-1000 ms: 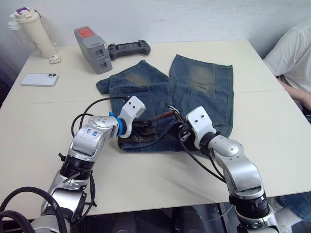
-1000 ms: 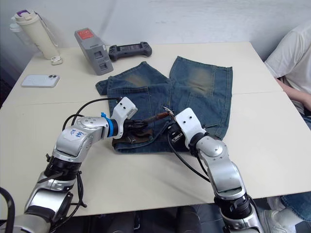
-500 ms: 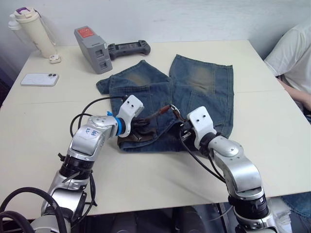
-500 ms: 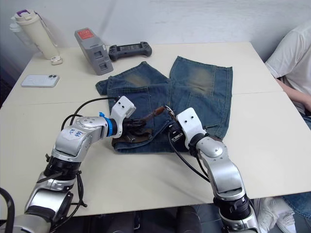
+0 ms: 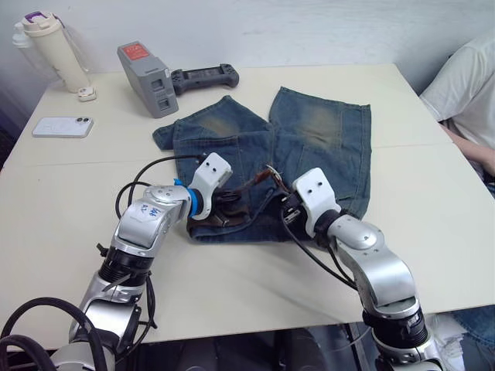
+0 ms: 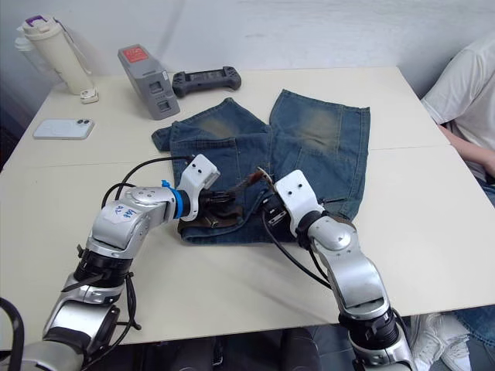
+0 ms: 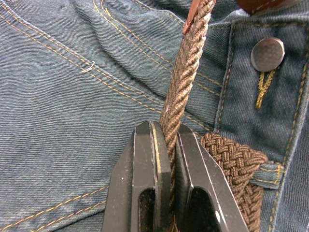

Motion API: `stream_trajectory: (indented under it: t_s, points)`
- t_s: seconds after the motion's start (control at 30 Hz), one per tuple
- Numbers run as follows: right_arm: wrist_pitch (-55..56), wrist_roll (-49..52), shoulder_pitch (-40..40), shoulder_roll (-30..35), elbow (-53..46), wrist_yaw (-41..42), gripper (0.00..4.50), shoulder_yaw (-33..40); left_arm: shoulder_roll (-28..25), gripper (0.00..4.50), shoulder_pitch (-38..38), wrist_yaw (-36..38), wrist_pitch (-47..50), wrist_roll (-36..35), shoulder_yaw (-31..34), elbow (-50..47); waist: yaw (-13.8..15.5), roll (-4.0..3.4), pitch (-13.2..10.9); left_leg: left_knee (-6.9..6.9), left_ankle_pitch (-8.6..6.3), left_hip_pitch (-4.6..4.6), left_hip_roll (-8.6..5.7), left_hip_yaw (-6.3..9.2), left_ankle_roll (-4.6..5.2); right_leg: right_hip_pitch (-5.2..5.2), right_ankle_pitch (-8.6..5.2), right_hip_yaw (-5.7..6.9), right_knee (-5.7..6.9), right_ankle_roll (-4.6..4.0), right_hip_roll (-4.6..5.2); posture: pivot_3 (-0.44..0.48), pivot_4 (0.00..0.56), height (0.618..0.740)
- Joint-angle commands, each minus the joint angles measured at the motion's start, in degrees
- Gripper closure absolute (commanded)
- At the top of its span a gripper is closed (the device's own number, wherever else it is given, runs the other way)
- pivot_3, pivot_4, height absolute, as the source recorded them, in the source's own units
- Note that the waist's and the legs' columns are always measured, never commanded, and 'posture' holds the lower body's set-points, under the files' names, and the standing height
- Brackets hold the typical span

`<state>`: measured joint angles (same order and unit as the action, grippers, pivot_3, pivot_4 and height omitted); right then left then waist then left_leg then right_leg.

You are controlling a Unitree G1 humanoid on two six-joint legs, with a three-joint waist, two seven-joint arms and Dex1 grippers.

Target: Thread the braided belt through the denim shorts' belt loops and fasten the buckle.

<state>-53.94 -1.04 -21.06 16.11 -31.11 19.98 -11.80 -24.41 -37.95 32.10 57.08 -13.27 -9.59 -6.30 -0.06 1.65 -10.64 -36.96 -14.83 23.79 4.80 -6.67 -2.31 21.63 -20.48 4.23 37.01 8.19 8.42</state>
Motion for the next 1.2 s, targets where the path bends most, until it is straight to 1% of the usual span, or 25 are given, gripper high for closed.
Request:
stream_trajectory:
  t_s: [0.03, 0.27, 0.47, 0.6, 0.7, 0.83, 0.93, 1.07, 1.2]
  points:
    - [0.8, 0.0, 0.0, 0.4, -2.1, 0.0, 4.49, -2.3, 1.0, 4.5, -1.5, 0.5, 0.0, -1.2, -0.2, -3.2, 0.0, 0.0, 0.0, 0.0, 0.0, 0.0, 0.0, 0.0, 0.0, 0.0, 0.0, 0.0, 0.0, 0.0, 0.0, 0.0, 0.15, 0.74]
    - [0.5, -2.0, -0.6, 2.9, -0.7, -0.1, 4.49, -5.1, 1.5, 4.5, -1.7, 1.0, 0.8, -1.4, -1.4, -5.2, 0.0, 0.0, 0.0, 0.0, 0.0, 0.01, 0.0, 0.0, 0.0, 0.0, 0.0, 0.0, 0.0, 0.0, 0.0, 0.0, 0.15, 0.74]
    - [-0.7, -2.4, -1.0, 3.2, 0.4, -0.5, 4.49, -4.7, 1.3, 4.5, -1.8, 1.0, 1.1, -1.5, -1.5, -6.3, 0.0, 0.0, 0.0, -0.01, 0.0, 0.0, 0.0, 0.0, 0.0, 0.0, 0.0, 0.0, -0.04, 0.0, 0.0, 0.0, 0.15, 0.74]
    - [-0.4, 0.1, -1.7, 4.4, -1.7, 3.7, 4.49, -7.5, 1.7, 4.5, -1.7, 0.9, 0.9, -1.4, -1.8, -6.3, 0.0, 0.0, 0.0, -0.01, 0.0, 0.0, 0.0, 0.0, 0.0, 0.0, 0.0, 0.0, -0.07, 0.0, 0.0, 0.0, 0.15, 0.74]
    - [-2.6, 1.8, -2.0, 4.9, -3.7, 5.9, 4.49, -8.5, 1.9, 4.5, -1.8, 1.7, 0.1, -1.7, -2.0, -6.2, -0.1, 0.0, 0.0, 0.01, 0.0, 0.0, 0.0, 0.0, 0.0, 0.0, 0.0, 0.0, -0.07, 0.0, 0.0, 0.0, 0.15, 0.74]
    - [-4.6, 1.7, -3.3, 8.2, -4.7, 7.9, 4.49, -8.5, 2.0, 4.5, -2.3, 1.8, -0.4, -1.3, -2.2, -5.9, 0.0, 0.0, 0.0, 0.01, 0.0, 0.0, 0.0, 0.01, 0.0, 0.0, 0.0, 0.0, -0.07, 0.0, 0.0, 0.0, 0.15, 0.74]
    - [-6.2, 1.0, -4.3, 11.5, -4.0, 8.9, 4.49, -10.2, 2.1, 4.5, -3.0, 2.5, -1.0, -1.5, -2.5, -5.8, 0.0, 0.0, 0.0, -0.01, -0.01, 0.0, 0.0, 0.01, 0.01, 0.0, 0.0, 0.0, -0.12, 0.0, 0.0, 0.0, 0.15, 0.74]
    - [-3.8, -0.5, -6.0, 15.5, -1.9, 10.6, 4.49, -13.7, 2.6, 4.5, -3.6, 3.3, -1.3, -1.9, -3.1, -6.3, 0.0, 0.0, 0.0, -0.01, -0.02, 0.02, 0.0, 0.01, 0.01, 0.0, 0.0, 0.01, -0.12, 0.0, 0.0, 0.0, 0.15, 0.74]
    - [-1.4, 0.1, -6.5, 16.9, -1.9, 12.5, 4.49, -13.9, 2.5, 4.5, -4.0, 3.7, -2.1, -1.4, -3.4, -5.9, 0.1, 0.0, 0.0, -0.02, -0.03, 0.02, 0.0, 0.0, 0.02, 0.0, 0.0, 0.01, -0.15, 0.0, 0.0, 0.0, 0.15, 0.74]
